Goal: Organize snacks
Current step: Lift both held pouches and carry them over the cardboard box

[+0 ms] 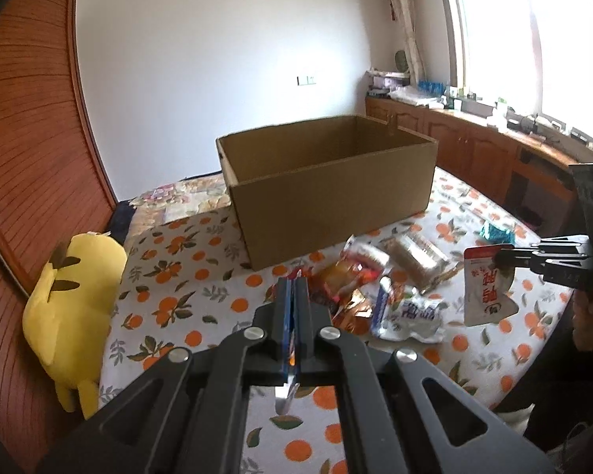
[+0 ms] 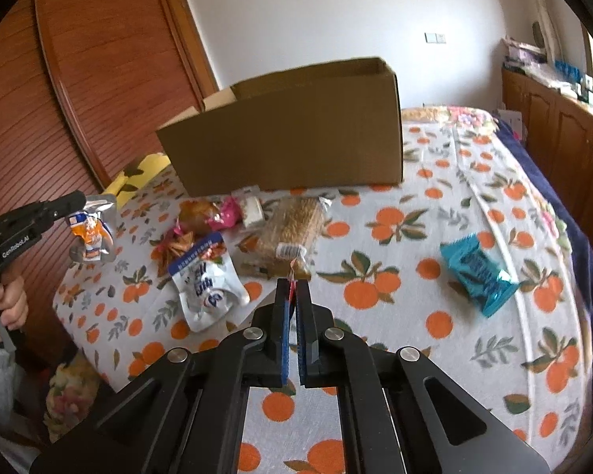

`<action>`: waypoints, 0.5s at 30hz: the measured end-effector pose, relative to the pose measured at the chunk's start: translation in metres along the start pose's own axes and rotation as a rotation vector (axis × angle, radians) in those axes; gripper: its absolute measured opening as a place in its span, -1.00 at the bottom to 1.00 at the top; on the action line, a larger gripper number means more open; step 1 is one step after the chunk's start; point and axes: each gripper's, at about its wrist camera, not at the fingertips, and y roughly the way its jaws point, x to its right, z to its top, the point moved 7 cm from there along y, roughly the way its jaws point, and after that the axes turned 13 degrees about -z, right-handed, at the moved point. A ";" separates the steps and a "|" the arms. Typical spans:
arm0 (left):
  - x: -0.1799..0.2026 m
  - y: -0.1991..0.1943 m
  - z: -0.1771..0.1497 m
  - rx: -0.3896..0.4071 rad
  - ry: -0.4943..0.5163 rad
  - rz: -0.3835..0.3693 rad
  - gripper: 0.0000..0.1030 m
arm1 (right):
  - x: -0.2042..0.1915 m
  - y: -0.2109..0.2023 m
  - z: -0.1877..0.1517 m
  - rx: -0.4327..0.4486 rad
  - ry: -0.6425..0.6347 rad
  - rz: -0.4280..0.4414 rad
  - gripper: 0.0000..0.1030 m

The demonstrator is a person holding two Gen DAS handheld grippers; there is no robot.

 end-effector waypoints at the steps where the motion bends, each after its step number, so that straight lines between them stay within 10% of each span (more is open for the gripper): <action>1: 0.002 -0.001 0.003 0.008 -0.002 -0.002 -1.00 | -0.001 -0.004 0.005 0.011 -0.007 -0.002 -1.00; 15: 0.020 0.007 0.050 0.091 -0.011 -0.046 -1.00 | -0.009 -0.031 0.059 0.107 -0.102 -0.022 -1.00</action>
